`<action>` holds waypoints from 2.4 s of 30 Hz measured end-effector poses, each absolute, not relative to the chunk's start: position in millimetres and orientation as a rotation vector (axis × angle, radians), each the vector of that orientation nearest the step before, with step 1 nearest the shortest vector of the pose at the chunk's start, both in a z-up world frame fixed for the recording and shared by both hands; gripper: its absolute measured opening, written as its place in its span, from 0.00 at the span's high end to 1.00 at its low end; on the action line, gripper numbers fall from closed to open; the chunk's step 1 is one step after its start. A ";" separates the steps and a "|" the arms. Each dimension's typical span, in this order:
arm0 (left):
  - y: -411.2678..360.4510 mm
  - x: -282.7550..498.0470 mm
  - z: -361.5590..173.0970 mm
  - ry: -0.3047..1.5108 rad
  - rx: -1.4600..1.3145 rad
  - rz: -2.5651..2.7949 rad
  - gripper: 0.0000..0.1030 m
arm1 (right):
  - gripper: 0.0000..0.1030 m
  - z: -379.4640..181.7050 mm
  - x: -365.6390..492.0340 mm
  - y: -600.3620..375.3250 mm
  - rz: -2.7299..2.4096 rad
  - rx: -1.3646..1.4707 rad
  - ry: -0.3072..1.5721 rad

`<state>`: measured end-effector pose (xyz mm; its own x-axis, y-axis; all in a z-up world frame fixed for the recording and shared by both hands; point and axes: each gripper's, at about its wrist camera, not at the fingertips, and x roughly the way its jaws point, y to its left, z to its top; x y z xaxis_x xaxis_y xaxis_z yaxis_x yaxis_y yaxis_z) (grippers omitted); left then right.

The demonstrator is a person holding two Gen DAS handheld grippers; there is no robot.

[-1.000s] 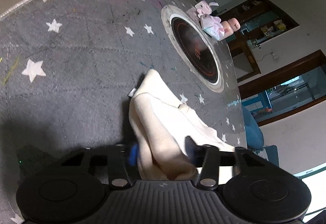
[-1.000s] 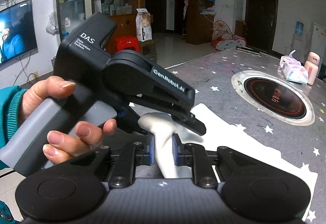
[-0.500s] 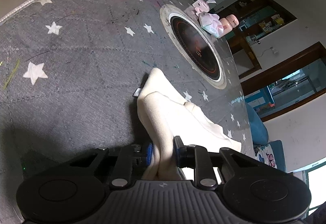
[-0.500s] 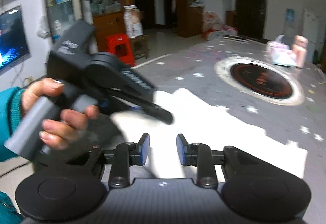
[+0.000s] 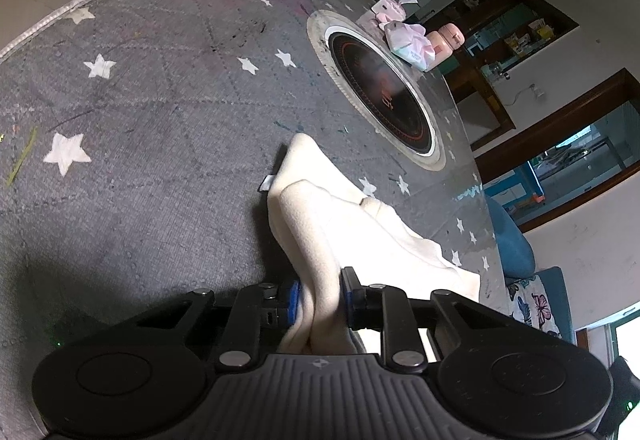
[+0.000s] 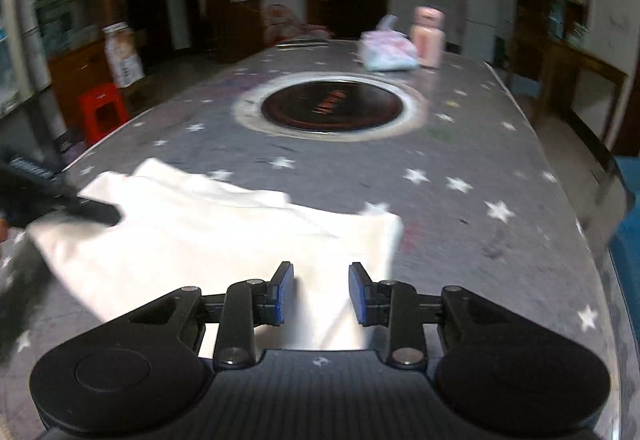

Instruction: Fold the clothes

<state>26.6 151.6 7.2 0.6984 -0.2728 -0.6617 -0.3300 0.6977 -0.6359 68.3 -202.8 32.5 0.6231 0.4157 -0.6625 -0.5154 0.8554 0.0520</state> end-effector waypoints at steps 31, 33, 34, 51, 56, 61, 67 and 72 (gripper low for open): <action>146.3 32.4 12.6 0.841 -0.759 0.050 0.80 | 0.90 18.7 93.9 -214.9 0.531 0.110 0.756; 144.9 32.8 14.9 0.837 -0.747 0.044 0.82 | 0.90 23.7 90.8 -215.8 0.531 0.104 0.738; 144.1 33.0 16.3 0.833 -0.742 0.038 0.83 | 0.90 27.0 88.9 -216.3 0.531 0.096 0.728; 83.3 80.4 46.6 0.813 -0.616 -0.101 0.84 | 0.90 69.1 83.1 -249.2 0.436 0.019 0.604; 61.5 102.0 51.9 0.819 -0.595 -0.128 0.84 | 0.90 78.2 91.2 -267.0 0.384 0.002 0.580; 41.2 122.2 57.4 0.823 -0.576 -0.144 0.84 | 0.90 83.5 102.5 -283.8 0.338 -0.002 0.562; 20.4 140.7 61.2 0.820 -0.549 -0.153 0.84 | 0.90 82.6 115.9 -303.2 0.293 -0.010 0.558; 6.2 152.4 61.1 0.825 -0.529 -0.160 0.84 | 0.90 78.4 124.2 -316.1 0.263 -0.005 0.564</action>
<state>152.4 6.2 61.1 0.6748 -0.3359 -0.6571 -0.0659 0.8594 -0.5070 124.2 -316.1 78.4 0.8125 0.2450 -0.5290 -0.2480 0.9665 0.0669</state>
